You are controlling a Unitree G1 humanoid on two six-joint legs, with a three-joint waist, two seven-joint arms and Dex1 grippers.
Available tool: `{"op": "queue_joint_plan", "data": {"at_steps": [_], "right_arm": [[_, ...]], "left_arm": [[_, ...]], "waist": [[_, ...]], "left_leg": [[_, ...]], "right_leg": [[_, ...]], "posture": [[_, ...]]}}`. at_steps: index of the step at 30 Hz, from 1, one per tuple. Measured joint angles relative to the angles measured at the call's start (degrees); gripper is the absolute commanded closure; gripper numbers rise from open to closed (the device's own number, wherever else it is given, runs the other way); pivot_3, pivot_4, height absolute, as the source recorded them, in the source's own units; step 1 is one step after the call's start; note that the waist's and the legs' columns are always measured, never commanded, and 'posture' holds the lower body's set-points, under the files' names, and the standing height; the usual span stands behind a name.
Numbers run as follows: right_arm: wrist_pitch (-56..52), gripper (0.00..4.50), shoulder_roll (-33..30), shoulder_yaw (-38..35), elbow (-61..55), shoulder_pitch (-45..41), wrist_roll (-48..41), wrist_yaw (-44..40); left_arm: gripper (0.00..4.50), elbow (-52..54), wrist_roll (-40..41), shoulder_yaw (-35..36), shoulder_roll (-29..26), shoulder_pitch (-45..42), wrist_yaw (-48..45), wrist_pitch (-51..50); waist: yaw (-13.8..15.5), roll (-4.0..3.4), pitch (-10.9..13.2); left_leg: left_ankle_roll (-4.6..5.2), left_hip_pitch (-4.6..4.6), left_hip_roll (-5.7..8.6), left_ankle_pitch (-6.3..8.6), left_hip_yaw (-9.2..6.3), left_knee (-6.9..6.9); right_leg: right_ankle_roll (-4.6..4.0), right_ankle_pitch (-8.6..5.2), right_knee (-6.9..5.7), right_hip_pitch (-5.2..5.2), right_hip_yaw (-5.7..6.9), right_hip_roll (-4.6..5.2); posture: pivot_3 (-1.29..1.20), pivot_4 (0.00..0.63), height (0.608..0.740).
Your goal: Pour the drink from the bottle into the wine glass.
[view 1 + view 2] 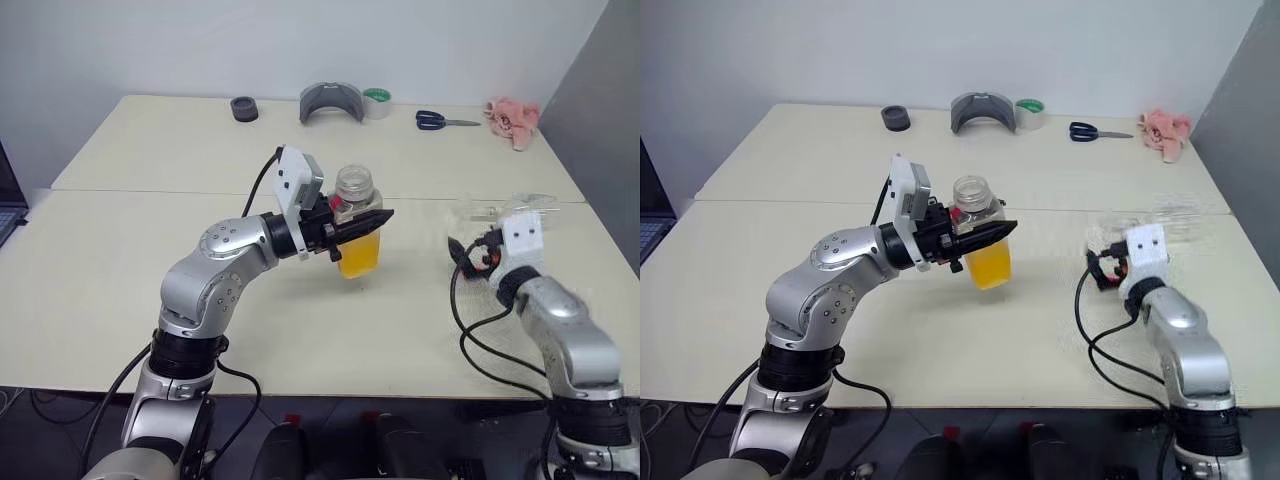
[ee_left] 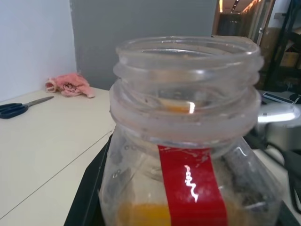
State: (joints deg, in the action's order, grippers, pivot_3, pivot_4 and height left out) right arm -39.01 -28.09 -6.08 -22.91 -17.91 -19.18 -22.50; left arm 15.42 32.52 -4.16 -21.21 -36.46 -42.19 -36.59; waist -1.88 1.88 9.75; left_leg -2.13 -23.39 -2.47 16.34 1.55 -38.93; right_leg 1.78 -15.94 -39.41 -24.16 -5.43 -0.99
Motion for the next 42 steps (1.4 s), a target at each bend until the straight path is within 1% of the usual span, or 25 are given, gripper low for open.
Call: {"op": "queue_joint_plan", "data": {"at_steps": [3, 6, 8, 10, 14, 20, 24, 29, 33, 38, 42], "right_arm": [[-1.2, 0.02, -4.7, 1.6, -4.4, -2.9, -7.4, -10.8], [-1.4, 0.02, -9.6, 2.2, -5.5, -5.6, -12.3, -20.0], [-1.4, 0.02, -11.2, 2.5, -5.2, -7.1, -14.3, -23.9], [-1.6, 0.02, -11.4, 2.8, -3.8, -9.7, -16.0, -25.8], [-3.1, 0.02, -10.6, 2.9, -3.1, -14.4, -18.7, -25.9], [-6.7, 0.02, -7.6, 3.0, -3.8, -17.5, -22.4, -22.6], [-7.6, 0.02, -5.6, 4.2, -4.6, -18.2, -22.7, -20.6], [-7.0, 0.02, -3.1, 5.6, -2.8, -20.6, -22.4, -19.7], [-6.4, 0.02, -2.7, 5.8, -1.4, -21.5, -22.3, -19.8], [-6.2, 0.02, -1.8, 7.5, -0.2, -22.6, -22.3, -20.2], [-5.8, 0.02, -1.6, 7.6, 0.7, -23.8, -22.3, -20.3]], "left_arm": [[2.63, 0.0, -0.1, 0.0, 0.0, 0.0, 0.1, 0.5], [2.63, 0.0, -0.1, 0.0, -0.2, 0.0, 0.2, 0.8], [2.63, 0.0, -0.2, 0.1, -0.4, 0.0, 0.4, 0.8], [2.63, 0.0, -0.9, 0.2, -0.7, 0.1, 0.9, 1.1], [2.63, -1.5, -3.0, 0.8, -0.9, 0.0, 2.8, 2.9], [2.63, -9.4, -8.3, 4.1, -2.5, -0.2, 6.5, 7.3], [2.63, -15.8, -12.4, 6.8, -2.6, -2.0, 11.1, 11.0], [2.63, -22.2, -17.1, 10.2, -2.9, -4.1, 18.1, 15.3], [2.63, -25.8, -19.0, 12.1, -2.7, -3.9, 22.0, 17.1], [2.63, -29.8, -20.9, 14.5, -1.1, -3.9, 28.2, 21.1], [2.63, -34.4, -21.4, 16.0, -0.1, -3.9, 30.6, 24.3]], "waist": [[0.1, 0.00, 0.0], [0.1, 0.01, 0.0], [0.2, 0.01, 0.0], [0.0, 0.01, 0.0], [0.0, 0.01, 0.0], [0.2, 0.01, 0.0], [0.2, 0.02, 0.0], [0.1, 0.01, 0.0], [0.2, 0.02, 0.0], [0.2, 0.02, 0.0], [0.2, 0.02, 0.0]], "left_leg": [[0.01, 0.00, 0.00, 0.00, -0.06, -0.01], [0.02, 0.00, 0.00, 0.01, -0.08, -0.02], [0.02, 0.00, -0.01, 0.01, -0.10, -0.03], [0.02, 0.00, -0.01, 0.01, -0.08, -0.03], [0.02, 0.02, -0.08, 0.01, -0.09, -0.02], [0.02, 0.00, -0.08, 0.01, -0.09, -0.02], [0.02, -0.03, -0.08, 0.01, -0.08, -0.03], [0.01, -0.02, -0.08, 0.01, -0.06, -0.03], [0.01, -0.05, -0.08, 0.01, -0.09, -0.03], [0.01, -0.05, -0.08, 0.01, -0.09, -0.03], [0.01, -0.05, -0.08, 0.01, -0.11, -0.03]], "right_leg": [[0.00, 0.00, 0.07, 0.08, 0.05, 0.03], [0.00, 0.00, 0.10, 0.11, 0.06, 0.06], [0.00, 0.00, 0.12, 0.12, 0.09, 0.05], [0.00, 0.00, 0.09, 0.10, 0.06, 0.05], [-0.01, 0.01, 0.06, 0.08, 0.08, 0.04], [-0.01, 0.01, 0.05, 0.07, 0.10, 0.08], [-0.01, 0.01, 0.05, 0.05, 0.10, 0.09], [-0.02, 0.01, 0.00, 0.02, 0.10, 0.11], [-0.02, 0.01, -0.01, 0.00, 0.15, 0.16], [-0.02, 0.02, -0.04, -0.01, 0.17, 0.18], [-0.02, 0.02, -0.06, -0.01, 0.22, 0.20]], "posture": [[0.00, 0.150, 0.740], [0.00, 0.150, 0.740], [0.00, 0.150, 0.740], [0.00, 0.150, 0.740], [0.00, 0.150, 0.740], [0.00, 0.150, 0.740], [0.00, 0.150, 0.740], [0.00, 0.150, 0.740], [0.00, 0.150, 0.740], [0.00, 0.150, 0.740], [0.00, 0.150, 0.740]]}}
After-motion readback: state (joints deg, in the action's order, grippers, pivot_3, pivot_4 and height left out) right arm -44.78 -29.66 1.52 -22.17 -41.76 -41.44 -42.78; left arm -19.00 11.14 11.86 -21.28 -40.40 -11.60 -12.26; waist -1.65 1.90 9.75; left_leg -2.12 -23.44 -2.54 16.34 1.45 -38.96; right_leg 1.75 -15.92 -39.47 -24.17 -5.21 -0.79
